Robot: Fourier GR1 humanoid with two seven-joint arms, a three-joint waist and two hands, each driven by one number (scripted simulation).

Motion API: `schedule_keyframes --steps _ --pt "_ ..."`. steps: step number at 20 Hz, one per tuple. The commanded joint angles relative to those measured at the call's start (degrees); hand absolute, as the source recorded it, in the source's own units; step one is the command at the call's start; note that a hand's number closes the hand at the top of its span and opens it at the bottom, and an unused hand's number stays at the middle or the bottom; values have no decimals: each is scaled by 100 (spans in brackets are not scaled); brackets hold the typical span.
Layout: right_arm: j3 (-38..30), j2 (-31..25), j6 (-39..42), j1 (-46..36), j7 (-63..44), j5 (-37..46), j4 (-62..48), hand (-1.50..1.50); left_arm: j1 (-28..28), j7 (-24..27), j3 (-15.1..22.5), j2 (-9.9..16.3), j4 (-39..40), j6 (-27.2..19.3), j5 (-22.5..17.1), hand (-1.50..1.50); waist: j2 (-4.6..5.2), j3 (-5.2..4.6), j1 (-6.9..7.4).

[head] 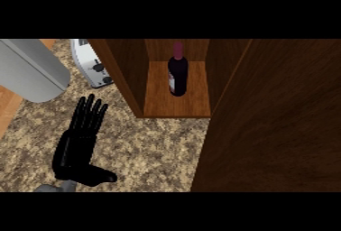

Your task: Pick up the wine, place it into the cabinet and close the cabinet

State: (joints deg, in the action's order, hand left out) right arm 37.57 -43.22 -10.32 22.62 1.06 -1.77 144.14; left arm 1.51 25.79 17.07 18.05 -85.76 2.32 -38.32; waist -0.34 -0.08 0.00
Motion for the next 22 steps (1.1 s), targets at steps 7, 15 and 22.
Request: schedule_keyframes --steps 7,15,22 --pt "694 72 134 -158 -882 -48 1365 150 -551 -89 -903 925 -285 821 -551 -150 11 -7 21" --pt "1083 562 171 -792 -1274 104 954 150 -418 -170 -1315 1165 116 1338 -813 -150 40 -18 20" --pt "1067 1058 198 -1364 -1368 -205 575 150 -494 -373 -1450 1409 -131 1476 -954 -150 60 -29 216"
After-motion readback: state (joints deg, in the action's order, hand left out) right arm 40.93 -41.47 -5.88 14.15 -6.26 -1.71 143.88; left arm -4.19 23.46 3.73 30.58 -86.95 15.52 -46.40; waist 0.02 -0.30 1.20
